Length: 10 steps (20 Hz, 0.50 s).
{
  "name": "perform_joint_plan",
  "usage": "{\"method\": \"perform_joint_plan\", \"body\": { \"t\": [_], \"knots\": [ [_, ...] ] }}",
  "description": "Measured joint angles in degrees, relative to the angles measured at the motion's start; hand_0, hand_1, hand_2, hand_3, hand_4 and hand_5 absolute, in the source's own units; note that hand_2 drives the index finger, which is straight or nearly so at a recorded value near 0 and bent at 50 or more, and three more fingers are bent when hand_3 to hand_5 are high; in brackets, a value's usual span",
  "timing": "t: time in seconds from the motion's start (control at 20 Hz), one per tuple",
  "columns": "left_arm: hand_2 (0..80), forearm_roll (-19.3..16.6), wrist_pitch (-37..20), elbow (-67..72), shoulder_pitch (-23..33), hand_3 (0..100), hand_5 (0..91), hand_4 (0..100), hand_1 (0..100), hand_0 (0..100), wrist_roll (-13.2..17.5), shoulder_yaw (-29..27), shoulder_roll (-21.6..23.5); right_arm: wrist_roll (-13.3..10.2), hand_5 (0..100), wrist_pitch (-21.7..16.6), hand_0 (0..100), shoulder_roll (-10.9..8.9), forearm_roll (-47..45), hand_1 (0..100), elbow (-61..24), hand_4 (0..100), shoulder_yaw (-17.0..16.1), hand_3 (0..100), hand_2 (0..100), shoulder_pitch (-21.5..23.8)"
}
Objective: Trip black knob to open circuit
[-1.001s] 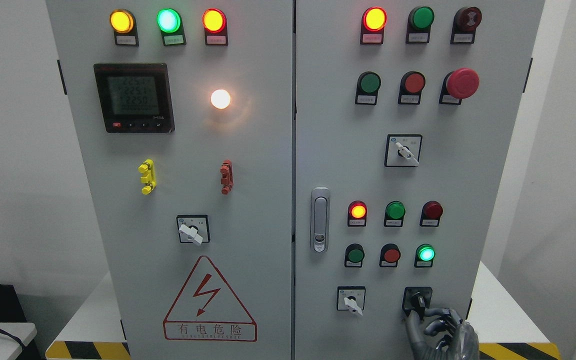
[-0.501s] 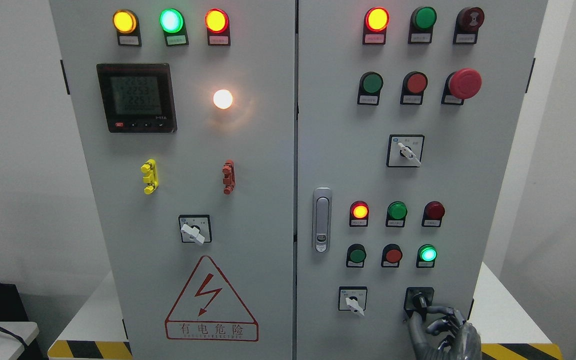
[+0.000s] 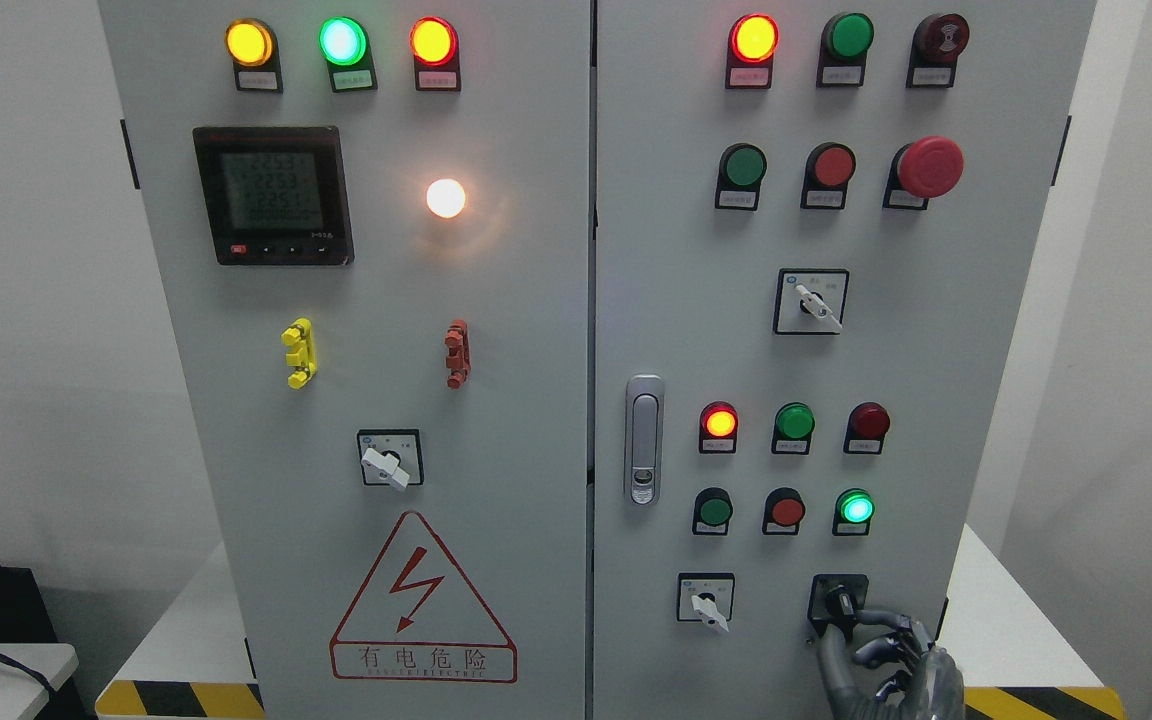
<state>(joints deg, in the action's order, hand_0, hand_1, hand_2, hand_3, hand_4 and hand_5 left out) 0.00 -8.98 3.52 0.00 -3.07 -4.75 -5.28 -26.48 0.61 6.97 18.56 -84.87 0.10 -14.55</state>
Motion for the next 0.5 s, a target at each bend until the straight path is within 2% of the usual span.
{"method": "perform_joint_plan", "body": {
  "t": [0.1,0.3,0.5],
  "knots": [
    [0.0,0.0,0.0,0.0,0.0,0,0.0,0,39,12,0.0,0.0,0.0,0.0,64,-0.4,42,0.0,-0.1,78,0.0,66,0.0,71,42,0.1],
    [0.0,0.0,0.0,0.0,0.0,0,0.0,0,39,12,0.0,0.0,0.0,-0.1,61,-1.6,41,-0.03,-0.1,75,0.0,62,-0.1,67,40,0.7],
    [0.0,0.0,0.0,0.0,0.0,0,0.0,0,39,12,0.0,0.0,0.0,-0.2,58,-3.2,35,-0.05,-0.2,71,-0.1,60,-0.1,64,38,1.4]
  ]
}}
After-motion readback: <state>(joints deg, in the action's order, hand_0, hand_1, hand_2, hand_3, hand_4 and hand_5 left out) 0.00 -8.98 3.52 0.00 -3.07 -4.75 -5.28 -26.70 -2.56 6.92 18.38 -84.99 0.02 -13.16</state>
